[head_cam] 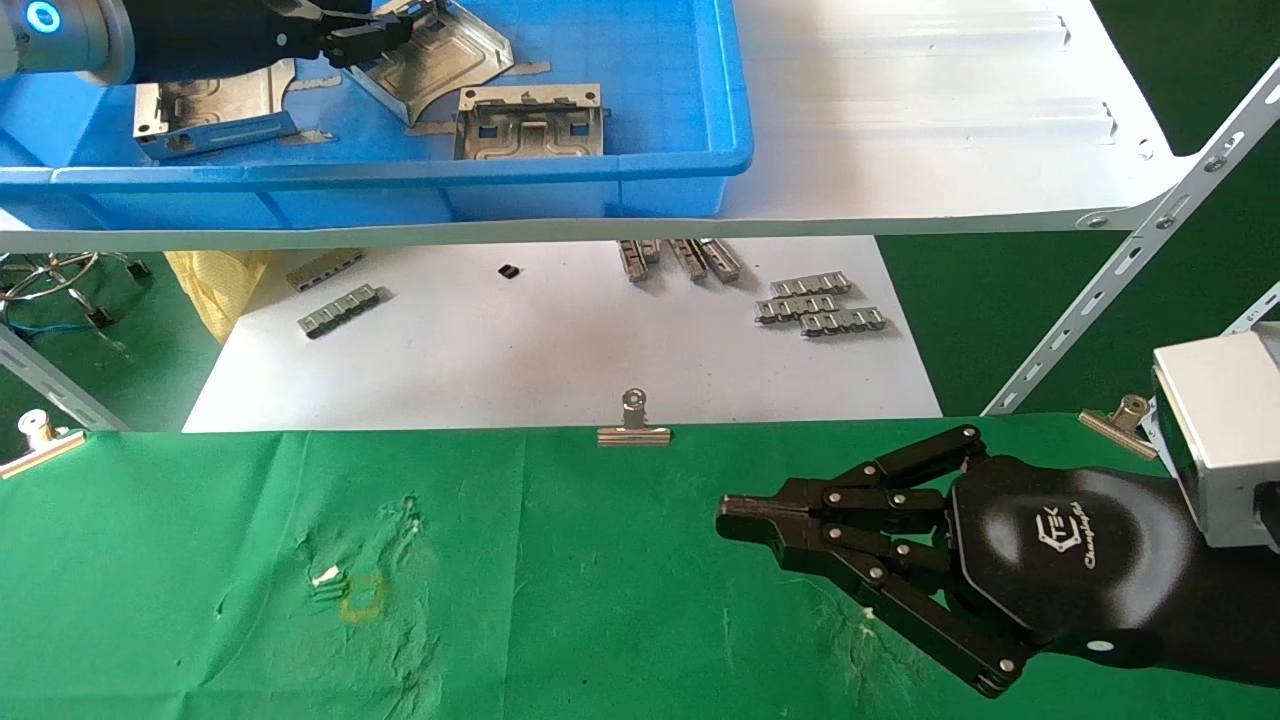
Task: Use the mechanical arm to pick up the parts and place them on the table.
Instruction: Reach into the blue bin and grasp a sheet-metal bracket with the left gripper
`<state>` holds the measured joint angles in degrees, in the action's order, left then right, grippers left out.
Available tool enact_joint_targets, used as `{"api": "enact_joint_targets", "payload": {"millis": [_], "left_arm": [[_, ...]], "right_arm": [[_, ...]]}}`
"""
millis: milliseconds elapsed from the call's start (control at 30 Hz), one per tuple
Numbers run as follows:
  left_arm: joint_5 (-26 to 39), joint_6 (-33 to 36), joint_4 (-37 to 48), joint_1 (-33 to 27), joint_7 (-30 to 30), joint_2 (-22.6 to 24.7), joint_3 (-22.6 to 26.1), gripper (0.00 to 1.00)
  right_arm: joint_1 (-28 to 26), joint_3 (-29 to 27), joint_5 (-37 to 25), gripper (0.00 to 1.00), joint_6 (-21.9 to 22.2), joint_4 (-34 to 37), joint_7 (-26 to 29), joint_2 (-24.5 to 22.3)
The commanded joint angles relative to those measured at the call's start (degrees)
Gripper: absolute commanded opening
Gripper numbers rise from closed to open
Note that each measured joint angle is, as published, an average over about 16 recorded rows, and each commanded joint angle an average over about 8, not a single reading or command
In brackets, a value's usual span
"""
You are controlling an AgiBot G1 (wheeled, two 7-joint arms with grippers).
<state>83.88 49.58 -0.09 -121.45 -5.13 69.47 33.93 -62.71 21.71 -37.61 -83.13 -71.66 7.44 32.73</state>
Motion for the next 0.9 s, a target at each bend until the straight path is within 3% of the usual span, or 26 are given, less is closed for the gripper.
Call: {"api": "enact_joint_targets", "payload": {"millis": [33, 133, 333, 400, 667, 900], "left_arm": [[0.1, 0.1, 0.1, 0.0, 0.0, 0.0, 0.1, 0.0], [0.1, 0.1, 0.1, 0.0, 0.0, -0.1, 0.1, 0.0], [0.0, 0.1, 0.1, -0.1, -0.1, -0.3, 0.0, 0.0], [-0.3, 0.3, 0.0, -0.3, -0.2, -0.5, -0.2, 0.0], [-2.9, 5.2, -1.6, -1.5, 1.0, -2.1, -2.0, 0.0], [-5.9, 19.4, -4.0, -2.2, 4.8, -5.6, -3.9, 0.0]], "right_arm": [[0.0, 0.0, 0.0, 0.0, 0.0, 0.0, 0.0, 0.0], [0.0, 0.0, 0.0, 0.06, 0.0, 0.0, 0.0, 0.0], [0.0, 0.0, 0.0, 0.81, 0.0, 0.0, 0.0, 0.0], [0.0, 0.0, 0.0, 1.0, 0.0, 0.0, 0.0, 0.0], [0.0, 0.0, 0.0, 1.0, 0.0, 0.0, 0.0, 0.0], [0.0, 0.0, 0.0, 1.0, 0.0, 0.0, 0.0, 0.0]]}}
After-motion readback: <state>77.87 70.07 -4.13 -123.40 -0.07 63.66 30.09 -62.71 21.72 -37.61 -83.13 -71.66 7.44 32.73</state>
